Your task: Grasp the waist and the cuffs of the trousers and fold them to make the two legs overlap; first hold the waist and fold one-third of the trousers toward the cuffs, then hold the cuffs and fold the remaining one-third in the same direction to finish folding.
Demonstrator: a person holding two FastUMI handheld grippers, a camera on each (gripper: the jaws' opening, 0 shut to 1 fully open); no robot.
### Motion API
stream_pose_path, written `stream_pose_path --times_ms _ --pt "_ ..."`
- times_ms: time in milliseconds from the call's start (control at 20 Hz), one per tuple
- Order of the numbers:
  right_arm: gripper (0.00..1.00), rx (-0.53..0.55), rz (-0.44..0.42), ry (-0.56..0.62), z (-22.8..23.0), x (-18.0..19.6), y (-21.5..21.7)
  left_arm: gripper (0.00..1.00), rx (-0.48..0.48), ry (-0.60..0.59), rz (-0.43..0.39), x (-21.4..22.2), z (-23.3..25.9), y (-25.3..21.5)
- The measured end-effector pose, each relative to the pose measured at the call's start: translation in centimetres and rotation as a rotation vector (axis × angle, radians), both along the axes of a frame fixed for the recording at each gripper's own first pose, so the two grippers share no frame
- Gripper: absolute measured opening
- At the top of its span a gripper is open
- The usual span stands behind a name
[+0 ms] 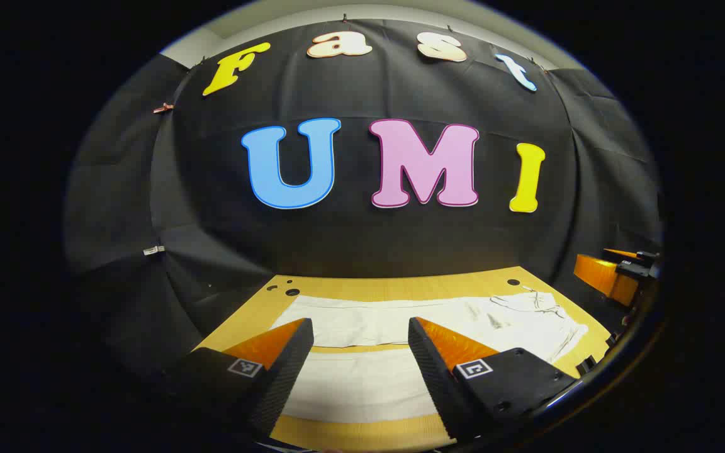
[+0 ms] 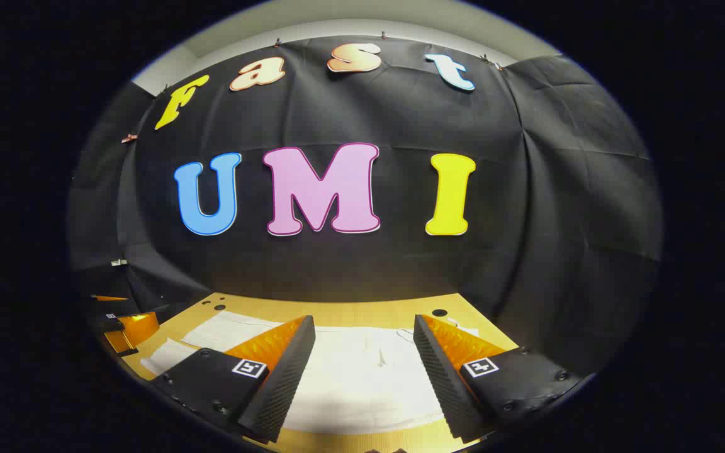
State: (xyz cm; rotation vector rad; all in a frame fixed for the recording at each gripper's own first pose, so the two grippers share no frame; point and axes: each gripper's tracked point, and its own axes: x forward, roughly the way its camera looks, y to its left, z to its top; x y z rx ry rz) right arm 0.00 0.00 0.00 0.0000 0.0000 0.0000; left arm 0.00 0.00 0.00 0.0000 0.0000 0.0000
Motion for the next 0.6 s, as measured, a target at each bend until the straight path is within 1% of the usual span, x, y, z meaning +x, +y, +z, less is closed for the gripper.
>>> stream_pose_path --times_ms 150,250,350,400,450,500,550,600 --pt "0.97 -0.001 0.000 0.011 -0.3 -0.1 -0.1 0.95 0.000 0.016 -0.007 -0.4 -0.6 -0.7" --pt "0.98 0.011 0.026 0.024 -0.6 -0.2 0.4 0.95 -0.001 0.026 -0.019 -0.4 -0.9 -1.1" --pt "0.98 0.011 0.033 0.029 -0.9 -0.4 0.4 0.96 0.000 0.033 -0.018 -0.4 -1.2 -1.3" --pt "0.98 0.015 0.038 0.037 -1.1 -0.5 0.3 0.92 -0.001 0.032 -0.011 -0.4 -1.0 -1.2" --pt "0.98 0.020 0.041 0.043 -1.2 -0.5 0.3 0.95 0.002 0.031 0.002 -0.4 -1.0 -1.0" --pt "0.98 0.022 0.042 0.045 -1.3 -0.5 0.2 0.92 0.009 0.026 0.024 -0.4 -0.9 -0.5" --pt "0.98 0.020 0.041 0.043 -1.2 -0.5 0.2 0.96 0.015 0.019 0.046 -0.5 -0.8 -0.1" --pt "0.98 0.014 0.042 0.037 -1.1 -0.5 0.1 0.96 0.013 0.014 0.062 -0.5 -0.6 0.3"
